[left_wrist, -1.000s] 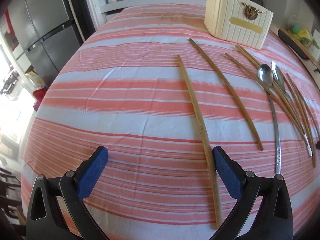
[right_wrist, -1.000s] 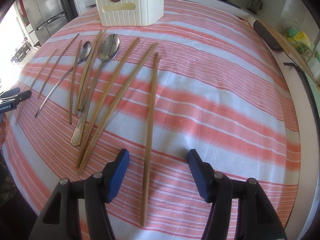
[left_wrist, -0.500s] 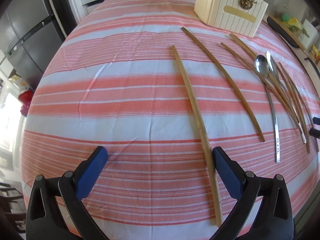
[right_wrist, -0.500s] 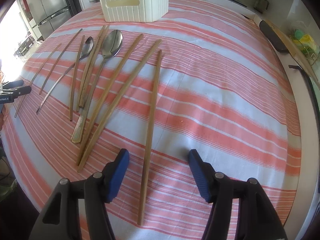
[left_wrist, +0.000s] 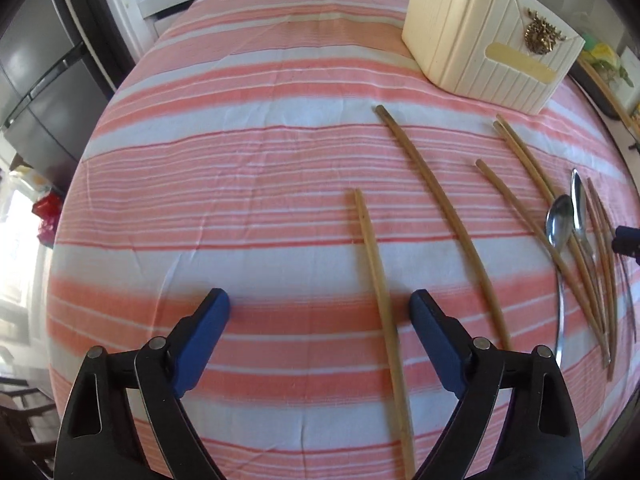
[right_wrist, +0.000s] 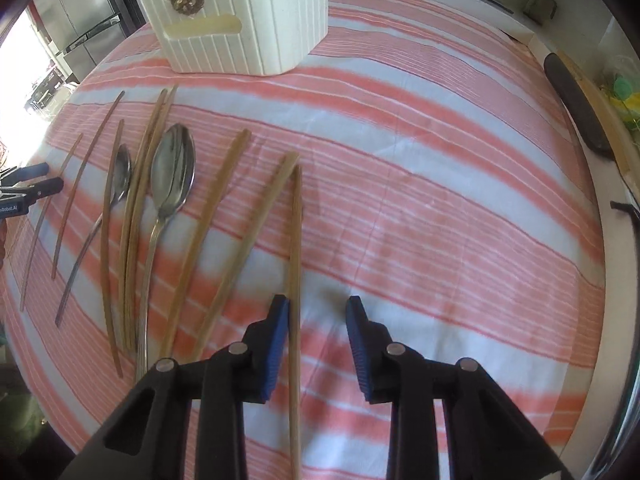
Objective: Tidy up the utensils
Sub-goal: 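Lower both grippers toward the loose wooden chopsticks on the cloth, then close the left gripper on one chopstick while the right gripper grasps another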
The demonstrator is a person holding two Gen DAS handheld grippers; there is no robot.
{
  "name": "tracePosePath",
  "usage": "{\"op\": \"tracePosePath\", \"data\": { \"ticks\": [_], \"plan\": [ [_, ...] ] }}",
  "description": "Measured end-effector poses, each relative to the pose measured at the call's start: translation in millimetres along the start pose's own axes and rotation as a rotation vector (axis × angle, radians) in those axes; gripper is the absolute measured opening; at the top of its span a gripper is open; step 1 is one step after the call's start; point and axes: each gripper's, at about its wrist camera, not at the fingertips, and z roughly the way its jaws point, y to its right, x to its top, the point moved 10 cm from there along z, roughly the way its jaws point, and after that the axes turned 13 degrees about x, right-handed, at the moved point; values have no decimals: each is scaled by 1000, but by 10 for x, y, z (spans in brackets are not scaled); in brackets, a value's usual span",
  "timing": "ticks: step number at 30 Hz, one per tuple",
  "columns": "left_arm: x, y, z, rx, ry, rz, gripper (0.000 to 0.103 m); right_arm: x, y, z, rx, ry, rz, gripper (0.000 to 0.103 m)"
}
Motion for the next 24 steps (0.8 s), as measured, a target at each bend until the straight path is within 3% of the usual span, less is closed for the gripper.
{"op": "tracePosePath", "data": {
  "ticks": [4, 6, 7, 8, 9, 10, 13, 16, 24],
  "plan": [
    [114, 37, 29, -5, -7, 15, 79, 308, -32, 110, 0, -4, 0, 33],
    [130, 61, 25, -10, 0, 26, 70, 423, -61, 160, -16, -12, -22, 26],
    [136, 98, 4, -16, 9, 34, 59, 476, -65, 175, -16, -11, -24, 23],
    [152, 134, -15, -29, 18, 42, 41, 515, -71, 187, -22, -10, -24, 11],
    [149, 182, -48, -44, 24, 47, 30, 552, -66, 197, -26, -10, -23, 6],
    [135, 217, -80, -47, 27, 49, 7, 577, -71, 203, -20, -7, -14, 6],
    [189, 230, -129, -76, 38, 32, 4, 656, -61, 155, -3, 31, 27, 6],
    [294, 157, -389, -126, 106, -13, 4, 690, -20, -155, 16, 120, 45, 6],
    [434, -22, -1627, -237, 354, -64, 4, 608, -304, -1376, 62, 384, -5, 6]
  ]
}}
